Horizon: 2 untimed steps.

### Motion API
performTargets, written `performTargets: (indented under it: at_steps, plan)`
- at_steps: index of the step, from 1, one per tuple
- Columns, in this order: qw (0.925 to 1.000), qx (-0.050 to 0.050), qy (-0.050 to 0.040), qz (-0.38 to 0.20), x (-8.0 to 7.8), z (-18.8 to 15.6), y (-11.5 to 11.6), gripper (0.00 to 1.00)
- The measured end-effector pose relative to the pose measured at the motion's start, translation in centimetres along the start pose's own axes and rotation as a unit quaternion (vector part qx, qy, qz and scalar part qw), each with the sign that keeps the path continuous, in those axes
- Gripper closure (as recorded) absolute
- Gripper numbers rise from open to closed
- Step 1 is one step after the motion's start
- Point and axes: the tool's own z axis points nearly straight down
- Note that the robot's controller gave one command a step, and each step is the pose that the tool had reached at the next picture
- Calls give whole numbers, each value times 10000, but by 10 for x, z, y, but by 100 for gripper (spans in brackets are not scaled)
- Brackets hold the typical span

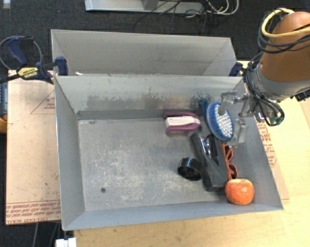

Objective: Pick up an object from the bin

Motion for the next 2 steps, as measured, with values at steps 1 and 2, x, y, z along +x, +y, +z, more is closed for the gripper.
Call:
performTargets:
  at_steps: [1, 2]
  plan:
    - [9999, 5, -25, -110, 0, 6, -1, 0]
    - [9973, 6, -23, -730, -1, 33, -22, 0]
